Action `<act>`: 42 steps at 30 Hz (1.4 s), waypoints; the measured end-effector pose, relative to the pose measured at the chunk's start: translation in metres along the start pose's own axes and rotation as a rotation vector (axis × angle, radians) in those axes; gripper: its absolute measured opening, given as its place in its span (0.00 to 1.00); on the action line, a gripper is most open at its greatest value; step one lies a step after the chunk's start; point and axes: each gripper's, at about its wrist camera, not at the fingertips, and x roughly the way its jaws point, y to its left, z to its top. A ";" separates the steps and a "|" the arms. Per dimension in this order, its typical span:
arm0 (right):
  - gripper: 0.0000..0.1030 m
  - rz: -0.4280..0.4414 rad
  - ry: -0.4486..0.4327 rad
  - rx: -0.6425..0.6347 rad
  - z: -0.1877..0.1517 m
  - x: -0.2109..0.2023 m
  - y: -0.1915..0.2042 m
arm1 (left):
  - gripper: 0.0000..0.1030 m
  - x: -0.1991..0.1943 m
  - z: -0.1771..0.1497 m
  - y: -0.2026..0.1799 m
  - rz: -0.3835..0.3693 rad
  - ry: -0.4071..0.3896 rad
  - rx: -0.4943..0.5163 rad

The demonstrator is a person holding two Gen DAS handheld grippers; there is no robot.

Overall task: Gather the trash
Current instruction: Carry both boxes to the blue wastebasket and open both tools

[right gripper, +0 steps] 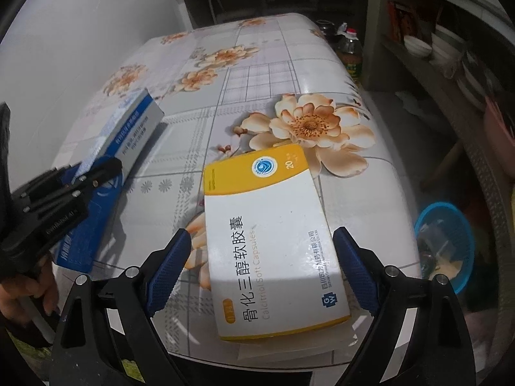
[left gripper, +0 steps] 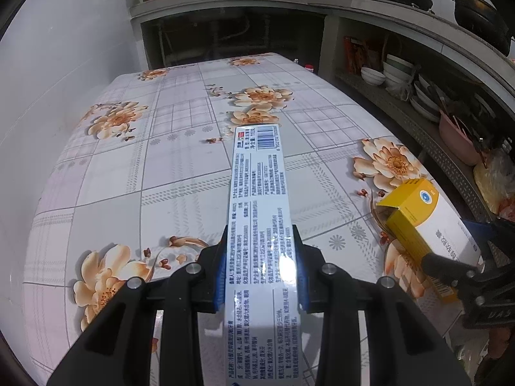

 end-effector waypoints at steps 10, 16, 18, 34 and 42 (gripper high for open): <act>0.69 0.056 -0.007 0.071 -0.002 -0.008 -0.012 | 0.31 -0.013 0.001 0.000 0.000 -0.031 -0.013; 0.69 0.199 -0.089 0.208 -0.009 -0.035 -0.040 | 0.31 -0.033 0.015 -0.018 -0.079 -0.074 0.002; 0.69 0.218 -0.133 0.257 -0.018 -0.047 -0.056 | 0.31 -0.037 0.025 -0.033 -0.123 -0.084 0.028; 0.69 0.135 -0.197 1.097 -0.184 -0.032 -0.332 | 0.31 0.074 0.081 -0.337 -0.615 0.366 0.182; 0.69 0.109 -0.171 1.309 -0.192 0.058 -0.399 | 0.31 0.197 0.055 -0.454 -0.478 0.570 0.258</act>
